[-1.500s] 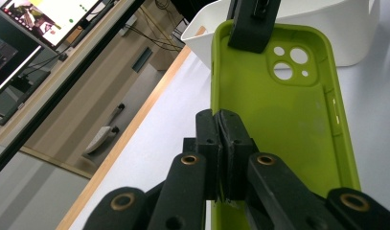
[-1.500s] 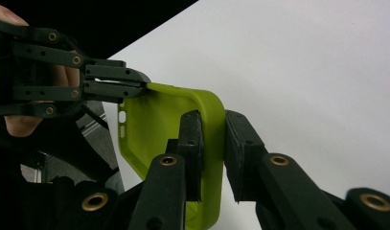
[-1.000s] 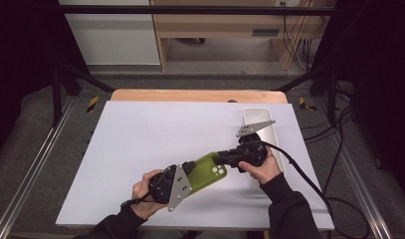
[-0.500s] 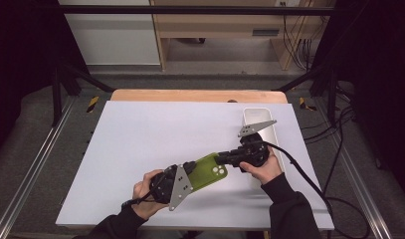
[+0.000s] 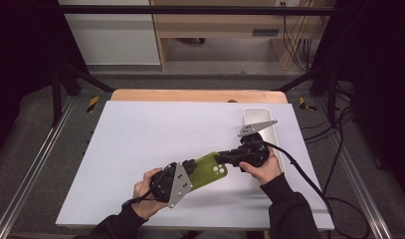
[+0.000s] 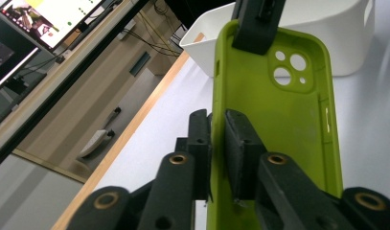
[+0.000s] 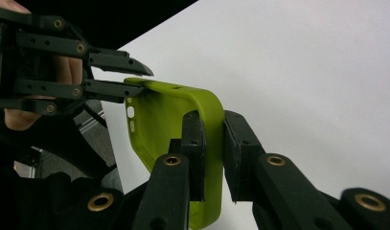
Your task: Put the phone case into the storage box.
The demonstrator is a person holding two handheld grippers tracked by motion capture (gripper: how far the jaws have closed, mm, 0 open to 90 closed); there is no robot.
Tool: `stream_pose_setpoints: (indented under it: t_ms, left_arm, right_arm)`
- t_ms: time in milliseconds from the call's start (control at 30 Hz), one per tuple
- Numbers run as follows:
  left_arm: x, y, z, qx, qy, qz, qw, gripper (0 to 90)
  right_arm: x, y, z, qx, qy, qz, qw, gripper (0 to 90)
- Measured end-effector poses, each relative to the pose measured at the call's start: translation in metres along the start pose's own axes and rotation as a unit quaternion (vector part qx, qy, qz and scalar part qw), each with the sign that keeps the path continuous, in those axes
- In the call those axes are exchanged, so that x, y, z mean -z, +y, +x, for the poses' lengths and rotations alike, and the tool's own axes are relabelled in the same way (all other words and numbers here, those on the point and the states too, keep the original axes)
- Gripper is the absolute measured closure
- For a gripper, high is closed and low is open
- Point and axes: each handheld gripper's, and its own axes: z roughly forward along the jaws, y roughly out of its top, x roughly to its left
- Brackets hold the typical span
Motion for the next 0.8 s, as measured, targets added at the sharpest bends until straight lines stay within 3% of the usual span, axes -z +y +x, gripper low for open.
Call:
stream_pose_setpoints:
  t_ms: [200,433,600,800]
  left_arm:
    - [0.001,-0.002,0.011,0.054,-0.012,-0.007,0.9985,67.4]
    - [-0.002,-0.009,0.025,0.116,-0.028,-0.011,0.9928,51.3]
    - [-0.003,-0.015,0.034,0.163,-0.045,-0.024,0.9852,42.1]
    - [-0.001,-0.024,0.049,0.220,-0.056,-0.043,0.9728,30.0]
  right_arm:
    - [0.000,0.000,-0.001,0.004,-0.019,-0.003,0.9998,80.2]
    - [0.002,0.000,-0.001,0.006,-0.032,-0.007,0.9994,80.2]
    - [0.004,0.000,-0.001,0.008,-0.041,-0.011,0.9991,80.1]
    - [0.007,0.000,-0.002,0.014,-0.050,-0.017,0.9985,80.1]
